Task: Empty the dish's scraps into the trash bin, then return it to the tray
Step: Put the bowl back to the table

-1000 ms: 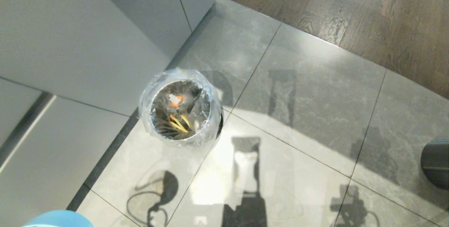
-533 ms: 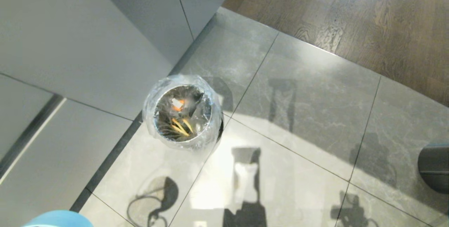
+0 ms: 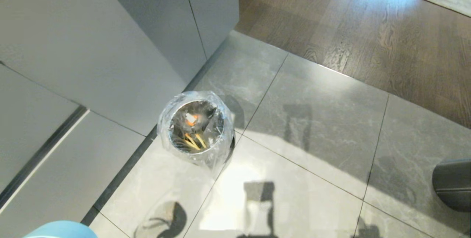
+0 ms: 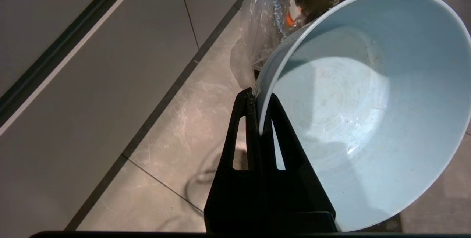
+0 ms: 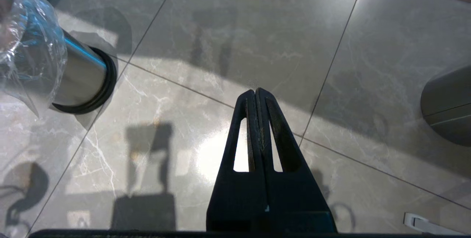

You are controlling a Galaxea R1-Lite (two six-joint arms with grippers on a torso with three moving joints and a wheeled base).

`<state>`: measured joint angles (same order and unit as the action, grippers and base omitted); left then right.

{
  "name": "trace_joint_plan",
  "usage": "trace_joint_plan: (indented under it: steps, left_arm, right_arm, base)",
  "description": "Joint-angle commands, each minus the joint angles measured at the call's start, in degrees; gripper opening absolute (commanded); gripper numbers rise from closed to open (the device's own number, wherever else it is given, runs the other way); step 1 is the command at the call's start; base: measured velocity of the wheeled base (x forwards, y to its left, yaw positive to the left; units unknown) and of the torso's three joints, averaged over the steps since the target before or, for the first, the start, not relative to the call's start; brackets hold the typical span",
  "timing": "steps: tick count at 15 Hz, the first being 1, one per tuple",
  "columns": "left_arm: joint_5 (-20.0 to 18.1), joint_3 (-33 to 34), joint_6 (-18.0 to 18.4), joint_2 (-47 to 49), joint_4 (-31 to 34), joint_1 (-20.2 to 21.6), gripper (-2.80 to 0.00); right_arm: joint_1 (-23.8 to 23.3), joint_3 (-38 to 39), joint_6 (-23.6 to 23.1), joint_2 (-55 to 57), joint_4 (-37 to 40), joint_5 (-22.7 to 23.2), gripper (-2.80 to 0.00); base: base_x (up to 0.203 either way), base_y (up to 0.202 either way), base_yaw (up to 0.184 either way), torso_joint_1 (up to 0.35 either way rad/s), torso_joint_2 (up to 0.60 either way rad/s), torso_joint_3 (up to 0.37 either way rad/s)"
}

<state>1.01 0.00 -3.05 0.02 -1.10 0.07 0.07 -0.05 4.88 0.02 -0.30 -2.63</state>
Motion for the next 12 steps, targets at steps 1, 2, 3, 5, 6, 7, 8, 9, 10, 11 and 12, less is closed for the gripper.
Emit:
trace_joint_plan:
  steps: [1,2,3,5,6,7,8,9,10,11,12]
  left_arm:
    - [0.04,0.00,-0.03,-0.02,-0.05,0.01,-2.80]
    - [0.04,0.00,-0.03,-0.02,-0.05,0.01,-2.80]
    - [0.04,0.00,-0.03,-0.02,-0.05,0.01,-2.80]
    - [0.04,0.00,-0.03,-0.02,-0.05,0.01,-2.80]
    - [0.04,0.00,-0.03,-0.02,-0.05,0.01,-2.80]
    - [0.04,0.00,-0.03,-0.02,0.04,0.01,-2.80]
    - [0.04,0.00,-0.03,-0.02,0.04,0.01,-2.80]
    - [0.04,0.00,-0.03,-0.02,0.01,0.01,-2.80]
    - [0.04,0.00,-0.03,-0.02,0.04,0.01,-2.80]
    - [-0.05,0.00,-0.03,-0.02,0.04,0.01,-2.80]
    - [0.01,0.00,-0.03,-0.02,0.04,0.01,-2.80]
  right_arm:
    - [0.01,-0.02,0.05,-0.02,-0.05,0.00,-2.80]
    - [0.01,-0.04,0.05,-0.02,-0.05,0.08,-2.80]
    - [0.01,-0.04,0.05,-0.02,-0.05,0.08,-2.80]
    - [0.01,0.05,0.05,-0.02,-0.05,0.00,-2.80]
    - [0.01,0.05,0.05,-0.02,-0.05,0.02,-2.80]
    - [0.01,0.03,0.05,-0.02,-0.05,0.00,-2.80]
    - [0.01,-0.04,0.05,0.01,-0.05,0.01,-2.80]
    - [0.01,-0.02,0.05,-0.02,-0.05,0.00,-2.80]
    - [0.01,-0.04,0.05,-0.02,-0.05,0.00,-2.80]
    - [0.01,-0.04,0.05,-0.02,-0.05,0.02,-2.80]
    - [0.01,0.05,0.05,-0.02,-0.05,0.02,-2.80]
  base:
    - [0.000,0.000,0.000,0.003,-0.01,0.202]
    - [0.000,0.000,0.000,0.002,0.01,0.207]
    - [0.000,0.000,0.000,0.001,0.00,0.206]
    - [0.000,0.000,0.000,0.003,0.00,0.197]
    - [0.000,0.000,0.000,0.002,0.00,0.203]
    - [0.000,0.000,0.000,0.002,0.00,0.199]
    - [0.000,0.000,0.000,0.001,0.00,0.198]
    - [0.000,0.000,0.000,0.004,0.00,0.198]
    - [0.000,0.000,0.000,0.005,0.00,0.198]
    - [0.000,0.000,0.000,0.010,0.00,0.193]
    - [0.000,0.000,0.000,0.003,0.00,0.207]
